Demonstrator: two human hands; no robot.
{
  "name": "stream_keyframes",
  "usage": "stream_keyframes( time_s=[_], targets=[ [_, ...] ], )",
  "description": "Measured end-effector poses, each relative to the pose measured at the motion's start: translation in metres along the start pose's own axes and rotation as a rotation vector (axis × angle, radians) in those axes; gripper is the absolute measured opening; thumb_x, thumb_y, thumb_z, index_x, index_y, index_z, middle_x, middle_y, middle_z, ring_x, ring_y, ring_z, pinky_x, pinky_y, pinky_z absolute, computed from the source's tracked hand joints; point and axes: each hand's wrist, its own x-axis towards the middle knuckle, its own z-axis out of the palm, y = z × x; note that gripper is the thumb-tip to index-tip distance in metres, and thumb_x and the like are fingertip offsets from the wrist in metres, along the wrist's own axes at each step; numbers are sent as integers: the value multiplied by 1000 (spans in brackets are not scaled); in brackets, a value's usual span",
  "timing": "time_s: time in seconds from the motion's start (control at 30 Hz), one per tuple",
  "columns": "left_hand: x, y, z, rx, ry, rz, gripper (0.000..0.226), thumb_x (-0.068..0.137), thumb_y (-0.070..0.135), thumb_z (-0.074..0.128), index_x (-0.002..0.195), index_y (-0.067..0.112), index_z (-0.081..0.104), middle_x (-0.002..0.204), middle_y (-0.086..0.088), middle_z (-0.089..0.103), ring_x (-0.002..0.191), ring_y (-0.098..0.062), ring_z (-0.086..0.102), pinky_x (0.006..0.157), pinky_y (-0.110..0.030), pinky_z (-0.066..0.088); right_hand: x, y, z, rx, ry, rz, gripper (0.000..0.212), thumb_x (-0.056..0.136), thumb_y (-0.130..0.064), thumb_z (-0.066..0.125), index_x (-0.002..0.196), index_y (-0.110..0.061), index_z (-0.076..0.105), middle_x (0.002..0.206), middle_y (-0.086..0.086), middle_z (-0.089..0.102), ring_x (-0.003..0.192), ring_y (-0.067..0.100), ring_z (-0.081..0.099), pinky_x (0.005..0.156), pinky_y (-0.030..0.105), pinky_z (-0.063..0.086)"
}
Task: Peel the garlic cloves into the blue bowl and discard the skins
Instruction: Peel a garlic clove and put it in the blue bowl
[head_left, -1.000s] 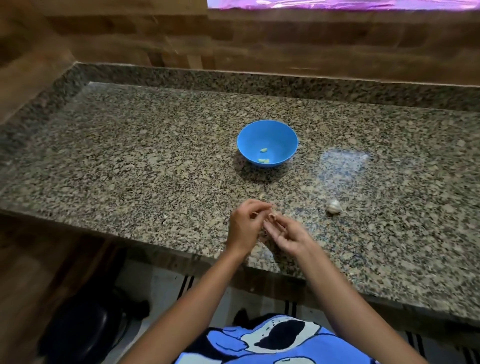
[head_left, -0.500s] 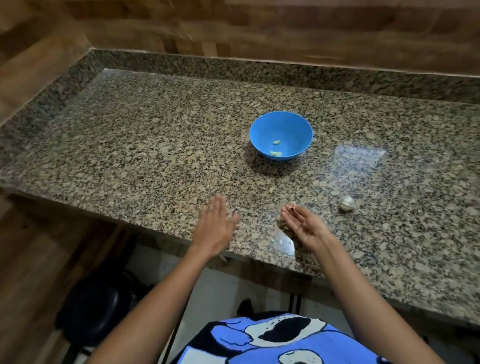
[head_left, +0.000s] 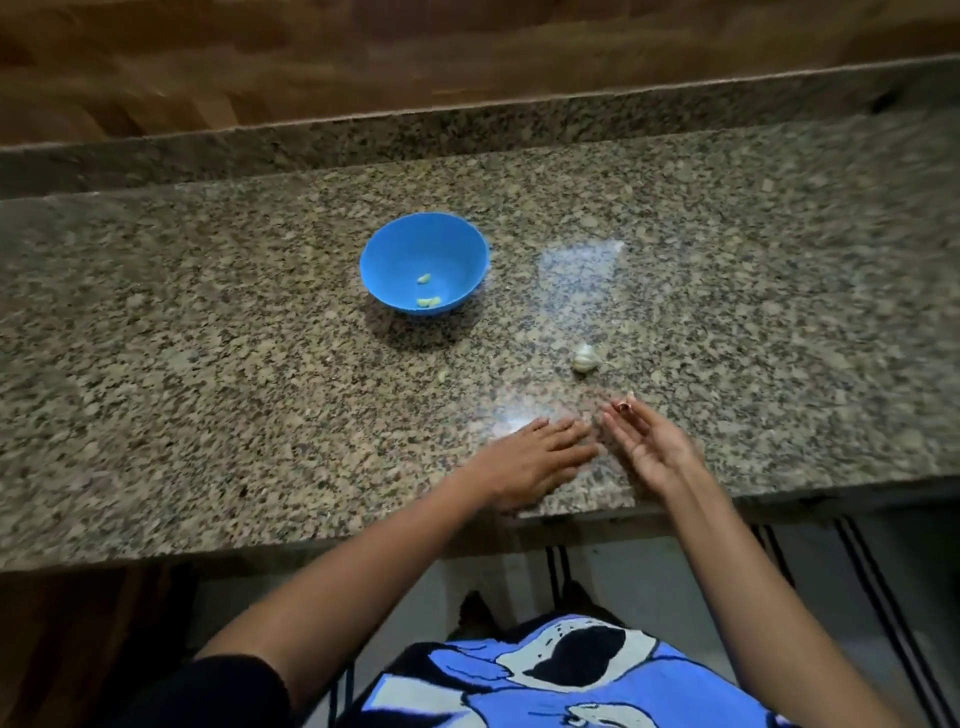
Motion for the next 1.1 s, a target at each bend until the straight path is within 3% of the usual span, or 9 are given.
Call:
stream_keyframes(
  time_s=[0.1,0.2,0.37,0.47,0.7,0.8,0.9,0.97,1.1],
  targets=[
    [-15,-12,1,-35,35,221,38,101,19,39,137,13,49,145,-12,43,134,-27,40,113,-38,30,-5,4,-10,4,11,-26,14,93,-5,49,86,3,57,64,12,70,61,16,70,54,21,56],
    [-53,-36,0,6,27,305,39,98,12,40,137,11,47,140,-12,49,128,-26,47,109,-39,37,-12,10,-6,-30,1,-31,10,91,-3,51,86,2,58,69,13,70,66,18,71,59,22,57],
    [-127,-72,-11,128,43,268,45,94,17,37,139,19,43,141,-4,46,129,-15,40,106,-34,36,-18,28,17,-121,-40,11,6,88,-2,55,86,1,59,78,16,68,67,19,70,57,21,57],
    [-167,-85,-14,155,63,187,46,91,17,43,137,19,42,133,-7,55,119,-20,55,96,-34,48,-17,39,34,-197,-69,38,5,89,-2,55,88,1,58,81,15,66,69,19,69,58,22,57],
    [-211,-80,-11,230,285,-69,36,70,11,74,105,9,67,101,-10,70,84,-22,70,68,-31,59,-10,73,71,-296,-143,153,7,91,-2,52,89,3,57,84,17,64,71,22,68,53,21,56],
    [-209,-64,-6,142,397,-270,21,73,14,68,93,8,68,89,-6,70,73,-16,68,63,-28,59,-8,85,81,-335,-169,211,8,91,-2,53,87,4,57,83,18,64,63,21,70,53,22,56],
    [-192,-44,-10,-296,657,-748,16,85,8,64,99,11,70,94,-1,70,75,-5,64,69,-21,58,-6,89,87,-366,-171,234,8,90,-1,54,87,5,58,83,18,64,61,21,70,52,23,56],
    [-174,-37,-10,-428,752,-964,20,88,6,62,105,10,70,101,0,70,78,-5,64,70,-12,53,-6,91,90,-391,-173,235,8,90,-2,54,87,4,58,86,17,63,63,22,70,51,21,55],
    [-138,-20,-8,-320,684,-1014,23,94,18,55,114,12,65,106,-1,64,96,-14,59,84,-20,50,-10,88,94,-448,-204,209,9,92,-3,53,91,3,58,89,16,63,78,23,67,61,23,58]
  ],
)
